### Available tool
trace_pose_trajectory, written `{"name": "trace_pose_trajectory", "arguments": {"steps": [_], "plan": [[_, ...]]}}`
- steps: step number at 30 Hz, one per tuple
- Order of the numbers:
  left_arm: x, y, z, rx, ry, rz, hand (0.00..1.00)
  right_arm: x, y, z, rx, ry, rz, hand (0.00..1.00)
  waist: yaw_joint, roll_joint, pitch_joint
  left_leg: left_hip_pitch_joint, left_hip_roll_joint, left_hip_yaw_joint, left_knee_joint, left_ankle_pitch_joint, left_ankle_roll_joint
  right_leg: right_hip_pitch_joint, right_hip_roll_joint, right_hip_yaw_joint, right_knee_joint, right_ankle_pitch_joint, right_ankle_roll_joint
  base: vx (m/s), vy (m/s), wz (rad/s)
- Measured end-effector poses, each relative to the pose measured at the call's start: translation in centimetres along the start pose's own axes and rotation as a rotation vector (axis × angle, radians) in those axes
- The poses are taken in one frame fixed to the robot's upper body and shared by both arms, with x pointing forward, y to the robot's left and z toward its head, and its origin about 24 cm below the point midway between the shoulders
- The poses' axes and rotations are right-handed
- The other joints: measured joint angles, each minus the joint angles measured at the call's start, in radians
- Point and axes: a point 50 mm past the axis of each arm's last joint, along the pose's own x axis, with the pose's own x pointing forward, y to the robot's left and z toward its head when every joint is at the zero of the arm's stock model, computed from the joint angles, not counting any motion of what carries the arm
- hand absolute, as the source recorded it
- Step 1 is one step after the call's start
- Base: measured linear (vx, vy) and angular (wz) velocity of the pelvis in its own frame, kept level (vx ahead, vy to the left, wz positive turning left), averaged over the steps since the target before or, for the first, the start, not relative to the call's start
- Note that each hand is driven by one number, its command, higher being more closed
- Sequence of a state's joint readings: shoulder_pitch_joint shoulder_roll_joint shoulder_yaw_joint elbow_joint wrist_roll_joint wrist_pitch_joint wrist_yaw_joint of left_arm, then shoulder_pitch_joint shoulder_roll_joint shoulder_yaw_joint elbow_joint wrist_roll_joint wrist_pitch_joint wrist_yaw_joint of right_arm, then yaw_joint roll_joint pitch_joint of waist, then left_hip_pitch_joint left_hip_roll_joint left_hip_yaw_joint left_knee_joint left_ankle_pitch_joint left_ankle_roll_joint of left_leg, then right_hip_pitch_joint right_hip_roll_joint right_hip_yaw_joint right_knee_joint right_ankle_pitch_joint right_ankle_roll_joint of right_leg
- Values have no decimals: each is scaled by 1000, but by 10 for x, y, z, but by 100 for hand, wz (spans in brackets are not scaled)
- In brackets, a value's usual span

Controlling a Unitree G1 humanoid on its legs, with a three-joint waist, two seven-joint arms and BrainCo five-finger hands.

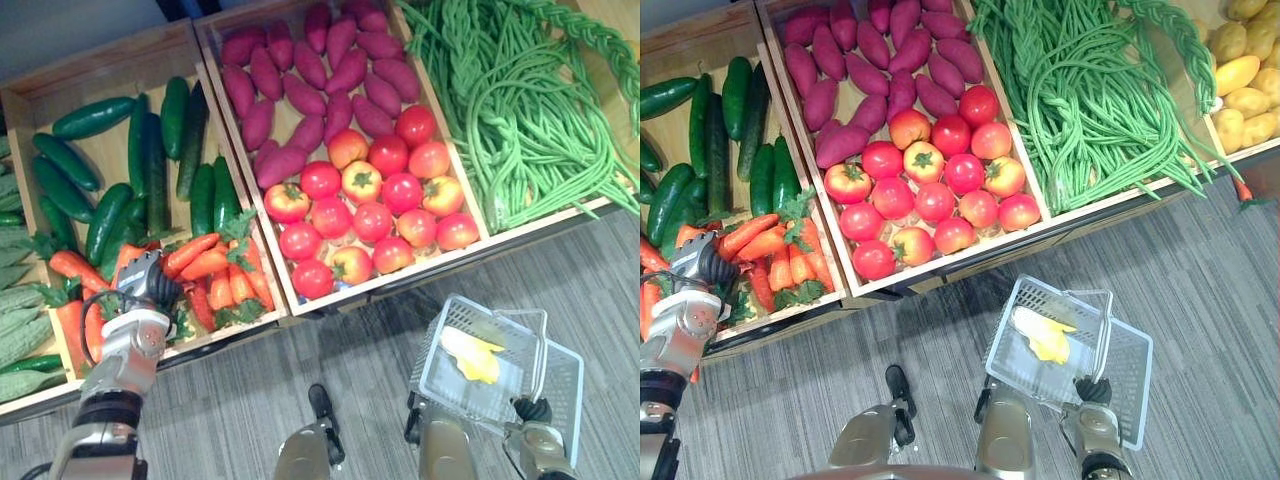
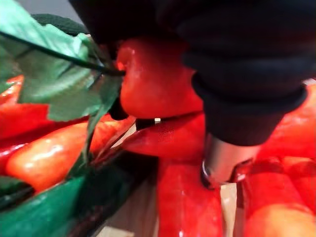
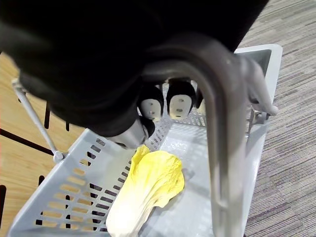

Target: Pick vegetable in the basket

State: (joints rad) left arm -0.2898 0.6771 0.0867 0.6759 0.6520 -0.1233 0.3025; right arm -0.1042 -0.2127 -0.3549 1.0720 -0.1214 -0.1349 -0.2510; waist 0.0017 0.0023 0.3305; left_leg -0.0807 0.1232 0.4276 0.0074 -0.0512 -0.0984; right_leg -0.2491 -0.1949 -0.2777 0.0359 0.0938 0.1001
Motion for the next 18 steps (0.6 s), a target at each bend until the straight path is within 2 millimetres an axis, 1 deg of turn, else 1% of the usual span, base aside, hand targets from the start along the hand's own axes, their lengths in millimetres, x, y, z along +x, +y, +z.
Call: {"name": "trace_pose_trajectory", "arguments": {"steps": [5,8,9,10,11,13,15,16,18], "plan": [[0,6,11,6,-36,6,100,-1,-1,-5,-24,8,0,100,-1,-1,0,23,-1,-23,0,0,0,47,-1,-24,-19,0,0,19,-12,12],[-3,15,21,23,-76,17,100,-3,-1,-9,-7,23,-8,100,0,-3,-2,33,0,-34,0,0,0,70,-1,-40,-28,0,0,16,-10,15],[-5,28,31,17,-120,62,100,-4,0,-11,2,29,-8,100,3,-3,-2,33,-1,-44,0,0,0,79,-1,-49,-34,1,2,2,-12,14],[-6,33,36,16,-136,75,100,-5,1,-12,9,33,-10,100,3,-2,-3,33,-1,-49,0,0,0,81,-1,-52,-34,1,2,2,-15,17],[-7,44,42,21,-157,109,100,-6,1,-13,28,41,-15,100,4,-2,-4,36,-1,-54,0,0,0,89,-2,-56,-37,1,2,2,-6,10],[-6,52,44,22,-153,129,100,-6,1,-14,21,47,-17,100,4,-1,-4,53,-2,-54,0,0,0,106,-2,-57,-39,1,2,1,-4,3],[-6,53,43,12,-134,136,100,-7,-3,-17,20,54,-33,100,4,2,-21,61,-4,-54,-2,0,0,115,-3,-55,-42,2,2,0,0,0],[-7,52,43,5,-132,135,100,-8,-7,-22,20,69,-46,100,5,4,-41,62,-4,-53,-3,0,0,116,-4,-54,-44,2,2,-1,-9,-4],[-9,55,49,3,-157,151,100,-9,-12,-27,31,89,-64,100,4,1,-62,70,-4,-51,-4,0,0,123,-2,-50,-48,4,3,-7,-15,-6]]}}
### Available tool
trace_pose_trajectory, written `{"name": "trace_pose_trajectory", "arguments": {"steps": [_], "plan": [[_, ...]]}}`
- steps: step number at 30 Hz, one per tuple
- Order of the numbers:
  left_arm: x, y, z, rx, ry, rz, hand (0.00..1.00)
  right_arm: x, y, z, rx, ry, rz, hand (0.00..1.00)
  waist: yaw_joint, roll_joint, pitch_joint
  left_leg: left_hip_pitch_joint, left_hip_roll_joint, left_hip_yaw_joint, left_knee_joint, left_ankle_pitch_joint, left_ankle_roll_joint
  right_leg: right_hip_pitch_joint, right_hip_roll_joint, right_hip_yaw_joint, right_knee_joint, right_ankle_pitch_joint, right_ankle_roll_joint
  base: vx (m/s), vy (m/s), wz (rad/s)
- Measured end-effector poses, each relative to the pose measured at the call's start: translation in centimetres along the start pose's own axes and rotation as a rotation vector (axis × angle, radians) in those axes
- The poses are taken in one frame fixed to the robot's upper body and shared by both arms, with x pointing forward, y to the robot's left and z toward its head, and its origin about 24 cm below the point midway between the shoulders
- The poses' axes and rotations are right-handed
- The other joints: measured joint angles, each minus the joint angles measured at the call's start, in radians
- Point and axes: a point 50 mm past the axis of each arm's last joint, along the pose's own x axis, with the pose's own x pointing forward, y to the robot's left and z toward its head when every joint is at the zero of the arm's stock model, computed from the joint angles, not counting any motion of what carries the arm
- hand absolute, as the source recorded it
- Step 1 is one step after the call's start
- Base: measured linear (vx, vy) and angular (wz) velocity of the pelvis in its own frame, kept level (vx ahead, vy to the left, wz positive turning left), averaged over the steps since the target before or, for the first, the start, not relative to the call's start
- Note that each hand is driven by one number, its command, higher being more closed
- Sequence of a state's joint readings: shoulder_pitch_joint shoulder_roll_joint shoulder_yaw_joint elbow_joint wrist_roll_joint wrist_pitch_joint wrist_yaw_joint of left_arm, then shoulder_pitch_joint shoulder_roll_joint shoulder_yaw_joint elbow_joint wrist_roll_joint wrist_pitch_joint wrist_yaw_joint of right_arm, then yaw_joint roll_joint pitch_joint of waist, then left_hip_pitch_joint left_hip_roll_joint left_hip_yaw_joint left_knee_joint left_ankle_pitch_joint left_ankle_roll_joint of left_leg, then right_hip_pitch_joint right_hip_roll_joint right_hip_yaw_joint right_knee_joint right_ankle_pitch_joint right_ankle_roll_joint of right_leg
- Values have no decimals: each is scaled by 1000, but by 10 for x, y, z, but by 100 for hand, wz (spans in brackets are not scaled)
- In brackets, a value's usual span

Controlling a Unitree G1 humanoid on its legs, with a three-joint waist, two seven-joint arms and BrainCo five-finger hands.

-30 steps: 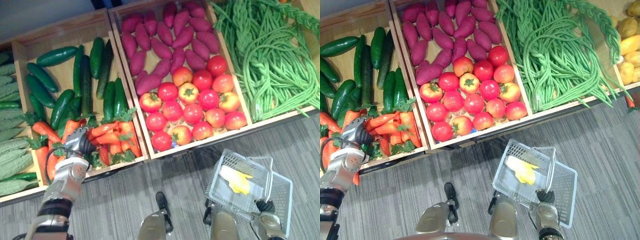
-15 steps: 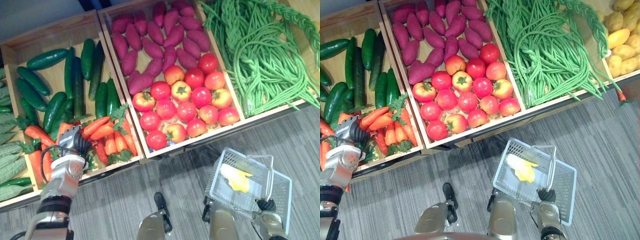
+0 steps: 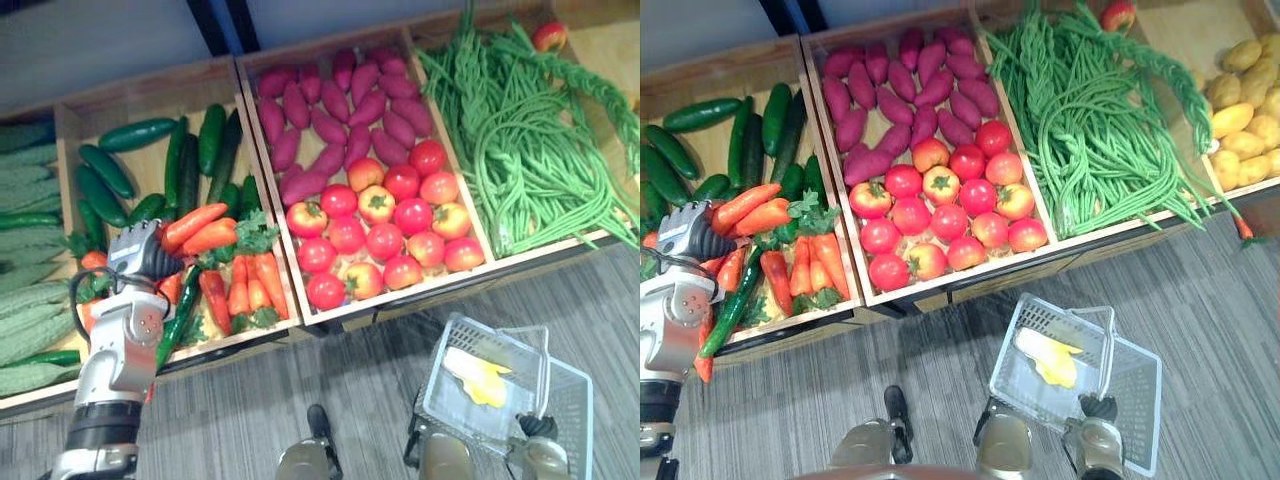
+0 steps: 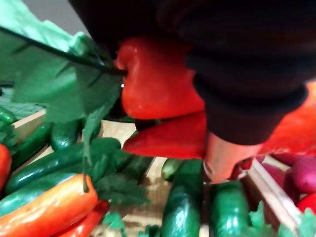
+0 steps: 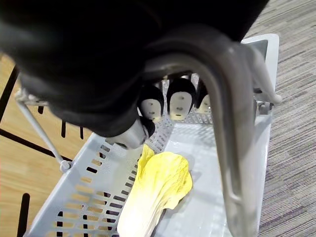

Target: Pick vegetable in the basket

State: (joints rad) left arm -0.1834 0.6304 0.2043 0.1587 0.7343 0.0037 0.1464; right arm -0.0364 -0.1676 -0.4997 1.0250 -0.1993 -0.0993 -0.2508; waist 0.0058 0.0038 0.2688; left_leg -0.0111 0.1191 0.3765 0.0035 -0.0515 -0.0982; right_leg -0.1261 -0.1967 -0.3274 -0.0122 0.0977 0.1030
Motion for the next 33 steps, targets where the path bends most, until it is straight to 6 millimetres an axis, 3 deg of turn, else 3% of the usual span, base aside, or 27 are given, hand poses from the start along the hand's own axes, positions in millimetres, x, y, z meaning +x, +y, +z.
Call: {"name": "trace_pose_trajectory", "arguments": {"steps": [3,9,11,17,22,27,33], "plan": [[-7,9,13,-2,-81,38,100,4,-13,3,-17,-7,-32,100,6,2,-24,22,1,36,1,-17,0,3,9,49,-20,21,2,-38,-12,-40],[-19,10,43,-46,-280,63,100,19,-68,29,-143,-90,-133,100,-7,8,-66,81,4,158,53,-79,-5,8,24,185,-43,55,8,-61,-1,-59],[-22,11,45,-52,-302,69,100,21,-76,37,-169,-111,-145,100,-14,10,-68,94,7,184,58,-88,-9,7,29,211,-45,59,10,-38,-23,-61],[-33,0,53,-67,-373,17,100,20,-98,89,-445,-330,-147,100,-44,15,-89,154,16,327,71,-126,-29,-15,71,351,-61,82,13,-32,-28,-67],[-36,-1,65,-119,-432,6,100,13,-105,126,-632,-479,-126,100,-83,15,-92,193,16,400,71,-150,-38,-23,95,433,-65,92,17,-34,-23,-56],[-37,-4,77,-157,-486,-8,100,4,-103,152,-771,-616,-72,100,-93,15,-96,229,11,481,82,-176,-49,-26,117,514,-81,112,23,-54,-19,-53],[-40,-11,100,-211,-604,-54,100,-15,-86,179,-954,-806,37,100,-119,15,-96,260,19,557,123,-216,-60,-27,140,588,-83,123,31,-39,-36,-37]]}}
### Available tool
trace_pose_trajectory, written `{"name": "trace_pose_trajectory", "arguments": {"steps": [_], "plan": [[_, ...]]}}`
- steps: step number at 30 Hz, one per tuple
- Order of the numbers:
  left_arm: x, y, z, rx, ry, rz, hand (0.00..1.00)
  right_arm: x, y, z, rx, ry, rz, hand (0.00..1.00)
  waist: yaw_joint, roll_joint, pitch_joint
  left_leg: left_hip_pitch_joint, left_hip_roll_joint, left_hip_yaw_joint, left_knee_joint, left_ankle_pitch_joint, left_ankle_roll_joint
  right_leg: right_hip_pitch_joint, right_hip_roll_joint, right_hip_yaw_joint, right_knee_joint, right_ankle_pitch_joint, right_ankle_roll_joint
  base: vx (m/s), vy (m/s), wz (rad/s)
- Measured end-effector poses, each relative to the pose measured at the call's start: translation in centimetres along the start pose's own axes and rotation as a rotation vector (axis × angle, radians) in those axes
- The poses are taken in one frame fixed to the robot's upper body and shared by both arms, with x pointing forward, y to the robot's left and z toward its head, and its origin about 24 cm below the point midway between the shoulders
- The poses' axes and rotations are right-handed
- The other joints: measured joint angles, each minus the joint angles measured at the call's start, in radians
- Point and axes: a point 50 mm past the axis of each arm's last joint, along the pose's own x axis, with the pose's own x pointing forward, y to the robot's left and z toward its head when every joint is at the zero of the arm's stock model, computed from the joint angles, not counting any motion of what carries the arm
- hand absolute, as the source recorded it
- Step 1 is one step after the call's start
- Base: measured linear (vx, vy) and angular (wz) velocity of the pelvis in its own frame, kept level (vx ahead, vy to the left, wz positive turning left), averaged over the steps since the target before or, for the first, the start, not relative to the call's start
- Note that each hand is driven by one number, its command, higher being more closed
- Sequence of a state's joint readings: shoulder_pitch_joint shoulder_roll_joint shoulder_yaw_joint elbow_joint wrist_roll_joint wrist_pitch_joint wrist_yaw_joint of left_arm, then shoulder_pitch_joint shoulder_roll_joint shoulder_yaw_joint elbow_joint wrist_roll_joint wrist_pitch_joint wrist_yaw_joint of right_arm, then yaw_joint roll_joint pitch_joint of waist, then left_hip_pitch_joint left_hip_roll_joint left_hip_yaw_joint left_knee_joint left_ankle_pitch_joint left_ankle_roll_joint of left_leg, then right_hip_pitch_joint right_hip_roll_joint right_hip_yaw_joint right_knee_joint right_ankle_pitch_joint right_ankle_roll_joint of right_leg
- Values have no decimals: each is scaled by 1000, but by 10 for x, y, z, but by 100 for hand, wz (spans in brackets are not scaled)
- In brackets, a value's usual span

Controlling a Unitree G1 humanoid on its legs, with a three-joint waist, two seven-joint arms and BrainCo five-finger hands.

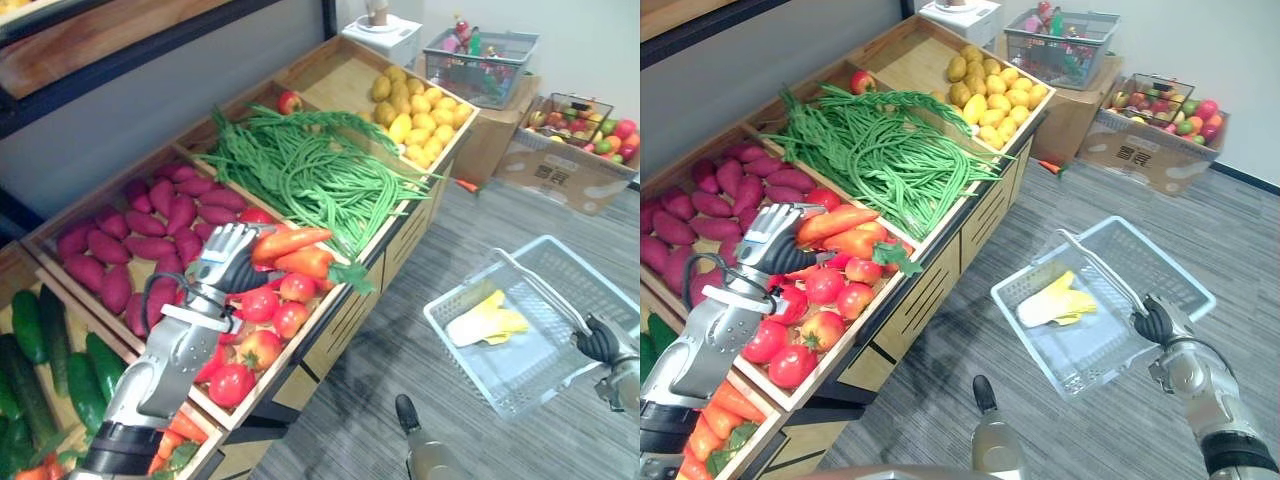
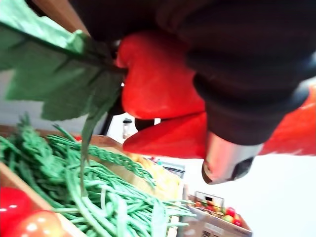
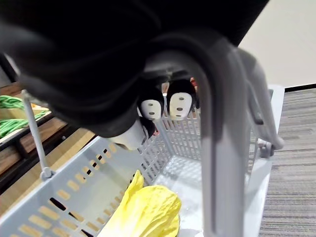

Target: Pick vegetable in the basket

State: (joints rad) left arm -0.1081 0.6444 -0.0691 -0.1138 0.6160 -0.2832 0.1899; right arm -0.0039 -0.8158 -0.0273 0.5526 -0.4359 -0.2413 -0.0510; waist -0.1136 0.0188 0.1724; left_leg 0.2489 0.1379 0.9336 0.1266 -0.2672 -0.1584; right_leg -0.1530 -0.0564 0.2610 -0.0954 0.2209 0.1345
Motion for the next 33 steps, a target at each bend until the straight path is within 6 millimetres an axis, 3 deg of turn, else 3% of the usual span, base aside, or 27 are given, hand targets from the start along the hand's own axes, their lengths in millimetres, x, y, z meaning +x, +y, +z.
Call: {"name": "trace_pose_trajectory", "arguments": {"steps": [5,10,17,26,33], "plan": [[9,-7,25,-87,-160,-112,100,1,-6,25,-73,-162,84,100,-9,0,-2,10,25,57,55,-37,-10,-1,20,48,-8,15,5,-13,-55,-35],[21,-11,72,-170,-417,-206,100,-3,-25,48,-133,-312,156,100,-7,2,-9,28,50,130,98,-56,-24,-6,42,88,-8,24,11,-2,-55,-32],[21,-27,119,-305,-661,-390,100,-11,-27,73,-55,-436,286,100,-10,20,-57,45,108,212,160,-73,-52,-17,99,132,-7,35,0,11,-90,-27],[11,-47,150,-374,-799,-554,100,-21,-26,96,45,-523,467,100,-17,38,-81,69,153,269,205,-82,-74,-20,146,162,-6,35,0,-4,-62,-19],[11,-70,161,-438,-801,-617,100,-27,-16,110,21,-588,544,100,-17,26,-120,69,173,289,227,-87,-82,-30,164,168,-2,36,-1,0,-26,-8]]}}
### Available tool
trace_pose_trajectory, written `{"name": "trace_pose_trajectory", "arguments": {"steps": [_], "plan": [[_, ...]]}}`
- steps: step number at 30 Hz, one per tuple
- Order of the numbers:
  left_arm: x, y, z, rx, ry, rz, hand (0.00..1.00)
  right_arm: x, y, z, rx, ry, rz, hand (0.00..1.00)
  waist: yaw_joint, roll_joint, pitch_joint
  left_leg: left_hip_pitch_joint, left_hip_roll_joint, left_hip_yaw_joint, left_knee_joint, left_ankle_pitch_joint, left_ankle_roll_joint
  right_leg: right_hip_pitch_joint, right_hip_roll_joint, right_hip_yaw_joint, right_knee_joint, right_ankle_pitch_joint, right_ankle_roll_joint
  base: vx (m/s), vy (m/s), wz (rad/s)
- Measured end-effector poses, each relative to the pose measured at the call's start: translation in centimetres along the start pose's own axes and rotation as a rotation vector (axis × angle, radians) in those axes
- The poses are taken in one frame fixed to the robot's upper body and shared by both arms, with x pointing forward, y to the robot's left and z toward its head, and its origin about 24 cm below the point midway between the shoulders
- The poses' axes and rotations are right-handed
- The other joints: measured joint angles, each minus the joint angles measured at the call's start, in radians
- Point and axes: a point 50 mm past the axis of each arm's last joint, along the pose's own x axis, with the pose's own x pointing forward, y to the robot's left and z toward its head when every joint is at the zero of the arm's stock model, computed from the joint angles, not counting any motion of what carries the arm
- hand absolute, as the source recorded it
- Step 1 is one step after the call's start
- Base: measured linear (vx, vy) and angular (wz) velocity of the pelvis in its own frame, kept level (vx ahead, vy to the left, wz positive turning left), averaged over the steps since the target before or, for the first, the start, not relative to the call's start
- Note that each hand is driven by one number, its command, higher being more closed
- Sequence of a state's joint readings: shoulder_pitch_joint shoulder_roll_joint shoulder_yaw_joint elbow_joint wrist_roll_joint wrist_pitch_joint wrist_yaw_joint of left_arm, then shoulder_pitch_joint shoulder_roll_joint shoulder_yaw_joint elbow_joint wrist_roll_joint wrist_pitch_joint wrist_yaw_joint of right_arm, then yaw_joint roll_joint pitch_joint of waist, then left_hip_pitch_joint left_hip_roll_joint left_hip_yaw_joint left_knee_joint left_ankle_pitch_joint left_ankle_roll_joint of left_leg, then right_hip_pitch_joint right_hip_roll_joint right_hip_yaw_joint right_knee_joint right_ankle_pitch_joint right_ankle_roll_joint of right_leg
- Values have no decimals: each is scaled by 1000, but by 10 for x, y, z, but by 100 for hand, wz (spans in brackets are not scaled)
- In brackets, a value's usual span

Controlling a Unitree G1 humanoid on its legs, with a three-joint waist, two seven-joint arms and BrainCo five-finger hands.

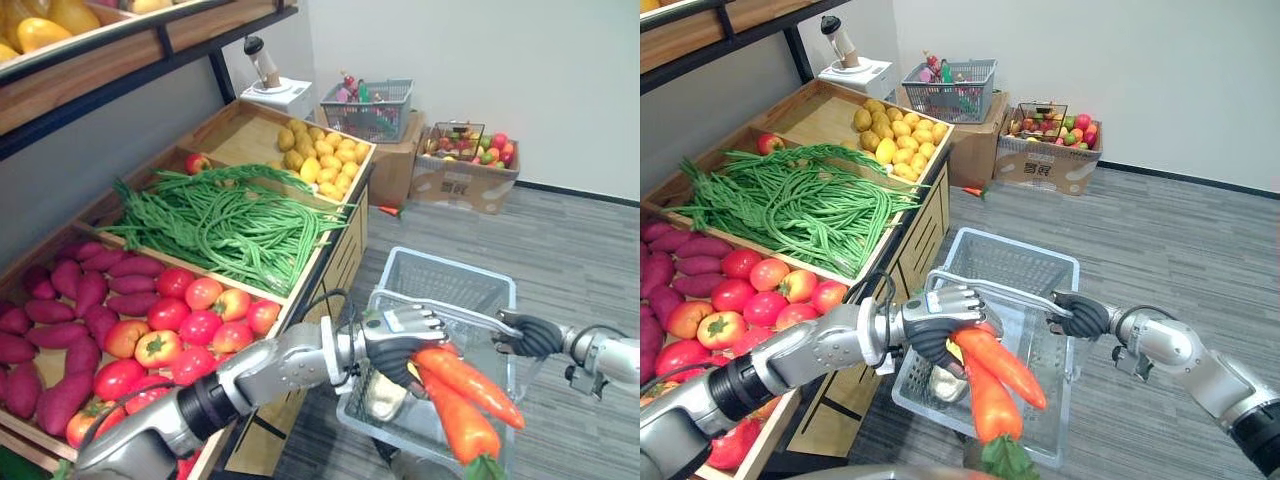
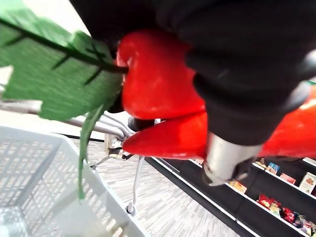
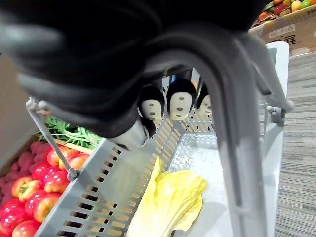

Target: Pick vegetable in the basket

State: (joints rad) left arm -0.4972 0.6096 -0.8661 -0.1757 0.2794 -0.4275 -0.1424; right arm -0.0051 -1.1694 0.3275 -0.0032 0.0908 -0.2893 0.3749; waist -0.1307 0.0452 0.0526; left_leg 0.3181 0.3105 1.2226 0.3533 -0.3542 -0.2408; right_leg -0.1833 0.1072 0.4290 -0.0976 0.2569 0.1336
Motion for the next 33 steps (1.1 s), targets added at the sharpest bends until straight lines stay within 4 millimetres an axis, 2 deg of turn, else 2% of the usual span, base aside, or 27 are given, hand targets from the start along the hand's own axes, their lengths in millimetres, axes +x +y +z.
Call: {"name": "trace_pose_trajectory", "arguments": {"steps": [5,10,18,21,22,26,33], "plan": [[8,-11,-11,-38,31,-28,100,4,-6,10,-25,-38,-6,100,-3,-12,-8,1,-1,6,1,0,0,-4,4,8,3,0,0,-7,-7,-4],[12,-22,-26,-74,92,-50,100,8,-2,15,-24,-63,19,100,-4,-18,-12,0,-1,5,1,-1,-1,-4,3,7,4,0,0,0,0,0],[19,-38,-62,-35,257,-132,100,9,-5,21,-42,-87,28,100,-8,-21,-12,-7,-5,2,-2,-1,-1,-11,1,7,4,0,0,0,0,0],[14,-44,-81,-15,347,-181,100,12,-5,23,-44,-94,34,100,-18,-35,-8,-21,-10,0,-1,-2,2,-25,-8,5,-5,-2,2,0,0,0],[10,-49,-88,-5,388,-207,0,13,-4,23,-45,-98,42,100,-25,-35,-8,-21,-9,1,-1,-2,2,-24,-7,5,-6,-2,0,0,0,0],[4,-55,-103,53,465,-281,0,15,-1,21,-28,-86,48,100,-34,-43,-2,-20,-10,0,-2,-2,2,-26,-7,5,-6,1,-5,0,0,0],[7,-45,-116,111,528,-280,0,16,-1,15,27,-75,26,100,-38,-51,36,-22,-18,-6,-4,-2,5,-26,-17,4,-7,0,-7,-3,-2,1]]}}
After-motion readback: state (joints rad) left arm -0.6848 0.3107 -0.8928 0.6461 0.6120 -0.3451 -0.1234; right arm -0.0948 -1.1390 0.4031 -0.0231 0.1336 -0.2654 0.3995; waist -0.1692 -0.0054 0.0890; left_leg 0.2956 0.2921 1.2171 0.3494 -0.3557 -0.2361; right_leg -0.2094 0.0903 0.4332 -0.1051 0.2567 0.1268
